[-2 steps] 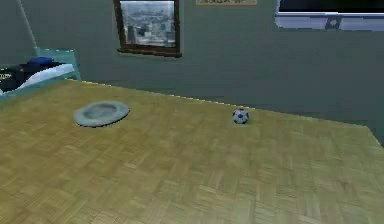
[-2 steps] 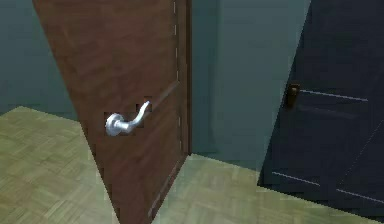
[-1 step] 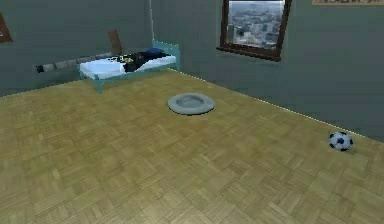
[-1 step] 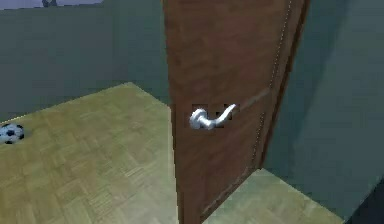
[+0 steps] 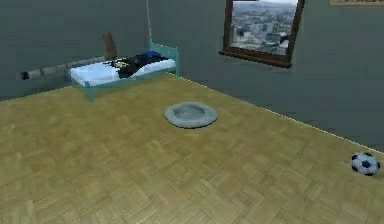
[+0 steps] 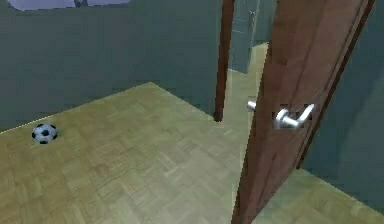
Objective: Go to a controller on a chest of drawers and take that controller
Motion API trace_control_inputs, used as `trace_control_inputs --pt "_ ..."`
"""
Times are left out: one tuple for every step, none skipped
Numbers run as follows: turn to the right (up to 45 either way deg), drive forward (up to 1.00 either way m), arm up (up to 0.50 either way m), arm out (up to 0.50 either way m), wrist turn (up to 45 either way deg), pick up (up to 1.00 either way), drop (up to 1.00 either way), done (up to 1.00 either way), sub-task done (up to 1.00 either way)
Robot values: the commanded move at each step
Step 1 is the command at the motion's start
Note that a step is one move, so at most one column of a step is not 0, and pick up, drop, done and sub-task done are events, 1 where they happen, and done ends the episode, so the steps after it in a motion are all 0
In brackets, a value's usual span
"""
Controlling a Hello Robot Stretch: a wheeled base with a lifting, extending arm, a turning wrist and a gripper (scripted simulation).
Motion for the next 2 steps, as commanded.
trace_control_inputs --pt "-36.0 0.0 0.0 0.0 0.0 0.0 0.0 0.0 0.0" --pt "0.0 0.75 0.0 0.0 0.0 0.0 0.0 0.0 0.0"
